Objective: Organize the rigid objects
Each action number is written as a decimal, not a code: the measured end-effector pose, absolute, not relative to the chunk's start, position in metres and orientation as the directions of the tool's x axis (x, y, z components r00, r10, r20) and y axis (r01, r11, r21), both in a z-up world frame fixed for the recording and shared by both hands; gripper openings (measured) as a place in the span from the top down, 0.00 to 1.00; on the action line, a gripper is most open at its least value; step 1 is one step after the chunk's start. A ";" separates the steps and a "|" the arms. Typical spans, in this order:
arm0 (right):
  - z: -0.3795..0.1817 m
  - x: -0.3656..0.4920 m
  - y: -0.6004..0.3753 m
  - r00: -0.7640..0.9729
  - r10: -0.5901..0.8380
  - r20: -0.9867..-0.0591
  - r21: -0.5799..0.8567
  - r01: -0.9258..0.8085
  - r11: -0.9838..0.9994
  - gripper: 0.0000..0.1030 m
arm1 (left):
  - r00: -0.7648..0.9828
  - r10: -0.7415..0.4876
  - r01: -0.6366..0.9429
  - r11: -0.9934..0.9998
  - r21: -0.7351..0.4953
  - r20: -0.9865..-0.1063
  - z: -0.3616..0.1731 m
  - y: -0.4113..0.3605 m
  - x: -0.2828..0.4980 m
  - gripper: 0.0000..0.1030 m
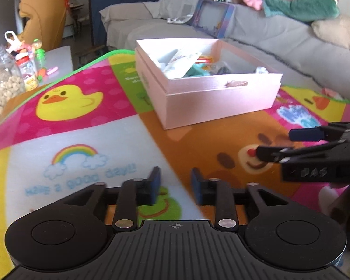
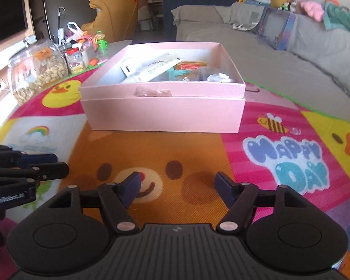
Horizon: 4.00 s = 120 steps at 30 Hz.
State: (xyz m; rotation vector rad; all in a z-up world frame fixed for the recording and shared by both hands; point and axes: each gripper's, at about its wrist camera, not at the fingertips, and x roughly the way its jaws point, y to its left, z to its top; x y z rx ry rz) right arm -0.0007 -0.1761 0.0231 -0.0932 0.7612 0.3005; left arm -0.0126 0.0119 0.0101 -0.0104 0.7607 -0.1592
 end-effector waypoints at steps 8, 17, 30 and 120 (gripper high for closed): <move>0.018 0.007 -0.180 0.697 0.178 -0.694 0.002 -0.246 0.969 0.04 | 0.720 -0.171 0.155 0.984 -0.084 -0.672 0.007 -0.002 -0.010 0.23; 0.013 0.010 -0.179 0.728 0.166 -0.665 -0.013 -0.234 0.972 0.00 | 0.787 -0.006 -0.002 1.000 -0.013 -0.617 -0.001 0.003 -0.007 0.31; 0.010 0.006 -0.179 0.752 0.147 -0.643 0.003 -0.190 0.982 0.00 | 0.792 0.013 -0.016 1.000 0.001 -0.610 -0.003 0.000 -0.006 0.28; 0.009 0.006 -0.179 0.752 0.146 -0.643 0.001 -0.190 0.982 0.00 | 0.792 0.011 -0.016 1.000 -0.003 -0.610 -0.004 0.000 -0.007 0.28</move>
